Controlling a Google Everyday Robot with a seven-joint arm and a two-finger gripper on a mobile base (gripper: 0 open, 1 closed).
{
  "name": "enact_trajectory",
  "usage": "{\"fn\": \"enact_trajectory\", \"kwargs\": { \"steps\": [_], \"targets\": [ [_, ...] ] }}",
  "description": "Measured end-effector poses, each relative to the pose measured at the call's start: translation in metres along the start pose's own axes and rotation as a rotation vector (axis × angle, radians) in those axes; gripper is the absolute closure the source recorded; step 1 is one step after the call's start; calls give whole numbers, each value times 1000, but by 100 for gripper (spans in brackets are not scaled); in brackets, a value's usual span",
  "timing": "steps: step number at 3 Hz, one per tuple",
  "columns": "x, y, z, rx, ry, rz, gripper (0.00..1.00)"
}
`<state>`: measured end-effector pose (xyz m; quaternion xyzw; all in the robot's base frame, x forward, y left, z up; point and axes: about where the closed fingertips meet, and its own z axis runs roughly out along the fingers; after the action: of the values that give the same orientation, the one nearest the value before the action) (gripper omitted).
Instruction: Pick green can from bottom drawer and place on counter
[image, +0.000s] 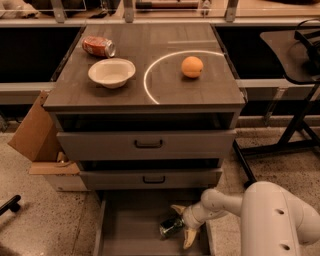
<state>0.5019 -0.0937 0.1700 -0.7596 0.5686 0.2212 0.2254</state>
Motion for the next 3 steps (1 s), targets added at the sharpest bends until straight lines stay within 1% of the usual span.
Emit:
{"fn": "enact_trajectory", "kwargs": {
  "steps": [1,2,3],
  "targets": [
    [14,-2,17,6,-7,2,0],
    [22,-3,30,7,-20,1,0],
    [26,-4,42,-3,-35,-5,18]
  ]
}}
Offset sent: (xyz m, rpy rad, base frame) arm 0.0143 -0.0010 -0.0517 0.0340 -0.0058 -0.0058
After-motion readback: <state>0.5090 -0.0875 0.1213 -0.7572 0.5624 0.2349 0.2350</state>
